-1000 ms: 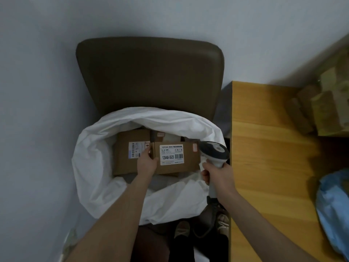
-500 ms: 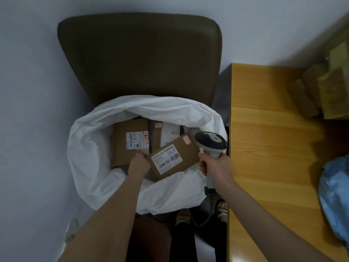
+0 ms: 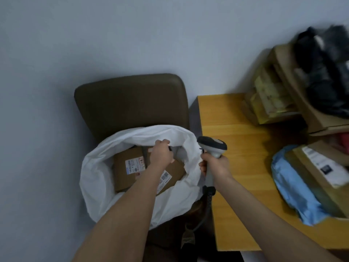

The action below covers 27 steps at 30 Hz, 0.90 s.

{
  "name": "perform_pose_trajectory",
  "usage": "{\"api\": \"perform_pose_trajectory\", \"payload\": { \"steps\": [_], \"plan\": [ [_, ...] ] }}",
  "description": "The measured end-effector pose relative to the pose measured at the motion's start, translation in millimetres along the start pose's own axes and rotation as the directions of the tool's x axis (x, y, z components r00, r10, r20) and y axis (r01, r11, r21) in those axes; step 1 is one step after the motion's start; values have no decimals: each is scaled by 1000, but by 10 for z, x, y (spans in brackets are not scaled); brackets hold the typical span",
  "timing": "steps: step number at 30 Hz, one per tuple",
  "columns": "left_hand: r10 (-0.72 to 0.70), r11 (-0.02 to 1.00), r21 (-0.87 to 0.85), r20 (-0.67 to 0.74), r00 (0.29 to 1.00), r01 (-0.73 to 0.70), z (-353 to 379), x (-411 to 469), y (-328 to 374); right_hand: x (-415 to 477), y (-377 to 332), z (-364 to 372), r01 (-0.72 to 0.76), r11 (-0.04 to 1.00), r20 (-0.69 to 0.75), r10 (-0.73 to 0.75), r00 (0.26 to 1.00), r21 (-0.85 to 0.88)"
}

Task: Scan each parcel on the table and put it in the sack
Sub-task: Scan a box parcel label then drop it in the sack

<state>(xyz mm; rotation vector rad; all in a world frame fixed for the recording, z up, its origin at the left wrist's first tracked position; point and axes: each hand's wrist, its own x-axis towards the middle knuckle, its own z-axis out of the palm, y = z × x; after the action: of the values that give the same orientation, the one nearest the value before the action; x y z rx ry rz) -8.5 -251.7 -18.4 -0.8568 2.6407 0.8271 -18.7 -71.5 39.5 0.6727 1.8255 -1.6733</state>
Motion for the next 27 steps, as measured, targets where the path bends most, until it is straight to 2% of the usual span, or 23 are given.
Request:
{"api": "perform_pose_trajectory", "payload": {
  "steps": [7,12,20,27],
  "plan": [
    [198,976,92,2,980,-197,-299,-405,1077,-531,-414,-551,35,989,3,-36,999,145],
    [282,952,134,-24,959,-276,-289,-823,1683,-825,-535,-1184,71,980,13,-74,997,189],
    [334,935,148,-61,940,-323,71,-1701,2661,-1218,-558,-2590,171,978,21,-175,984,117],
    [394,915,139,-111,912,-378,338,-2194,3526,-1339,-765,-3652,304,950,-114,-295,949,67]
  ]
}}
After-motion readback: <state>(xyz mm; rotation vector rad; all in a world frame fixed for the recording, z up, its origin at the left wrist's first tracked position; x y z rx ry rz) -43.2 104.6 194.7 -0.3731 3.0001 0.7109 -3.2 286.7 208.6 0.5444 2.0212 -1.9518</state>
